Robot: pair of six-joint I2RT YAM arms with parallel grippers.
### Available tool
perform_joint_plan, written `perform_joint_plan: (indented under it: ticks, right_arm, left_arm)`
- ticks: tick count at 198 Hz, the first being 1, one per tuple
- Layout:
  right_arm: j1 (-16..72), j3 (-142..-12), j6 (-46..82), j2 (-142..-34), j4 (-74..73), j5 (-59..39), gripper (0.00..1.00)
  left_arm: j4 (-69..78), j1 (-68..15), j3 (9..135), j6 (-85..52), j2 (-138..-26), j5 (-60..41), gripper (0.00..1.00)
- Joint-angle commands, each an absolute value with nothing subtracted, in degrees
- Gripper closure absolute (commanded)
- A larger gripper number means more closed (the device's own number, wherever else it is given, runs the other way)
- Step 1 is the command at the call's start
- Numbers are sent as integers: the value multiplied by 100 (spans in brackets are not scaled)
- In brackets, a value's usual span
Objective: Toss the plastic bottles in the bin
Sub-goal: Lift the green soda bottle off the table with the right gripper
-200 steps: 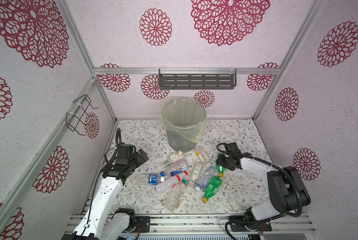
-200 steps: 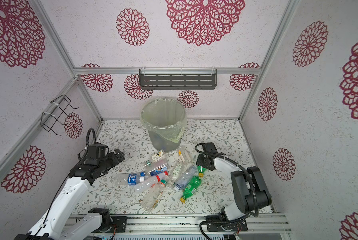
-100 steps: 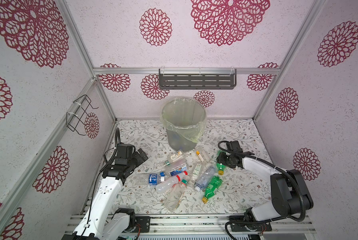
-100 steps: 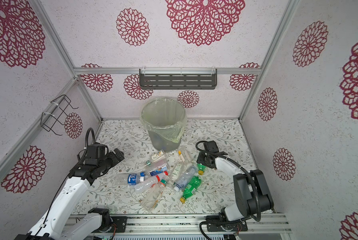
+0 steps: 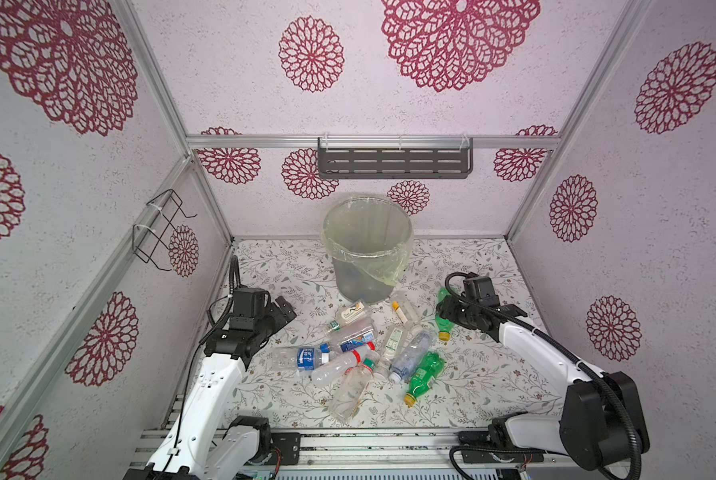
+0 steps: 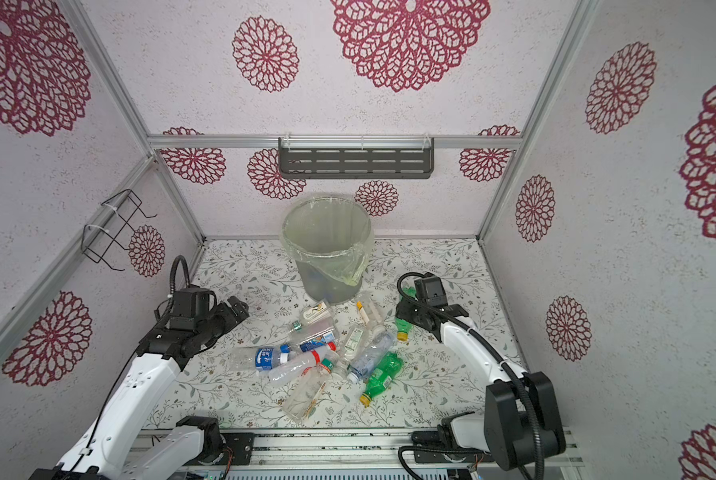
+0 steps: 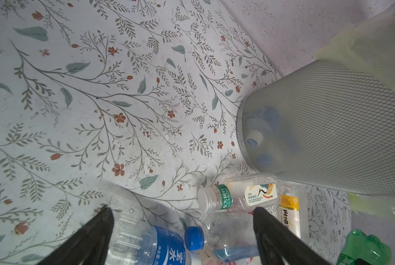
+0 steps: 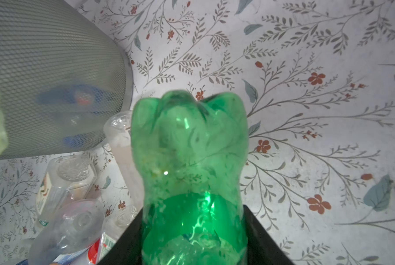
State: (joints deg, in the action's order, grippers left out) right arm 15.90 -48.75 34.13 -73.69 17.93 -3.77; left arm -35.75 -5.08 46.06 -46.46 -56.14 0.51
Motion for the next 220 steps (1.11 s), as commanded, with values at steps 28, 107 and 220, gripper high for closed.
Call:
perform_joint_plan:
  ticks: [28,107,220]
  right_arm:
    - [1560,-5109,3387,-6744,1798,-571,44]
    - [1562,-5227,3460,-6028,1379,-946,44]
    - [1564,-5607,3632,-5743,137,-2146,44]
  left_arm:
    - [-3384,-440,4509,-4720,-5520,9,3]
    - [-3357,-404,4378,-4772,-5423,13,3]
    - [-3264,-370,4210,-4983,-5292,104,3]
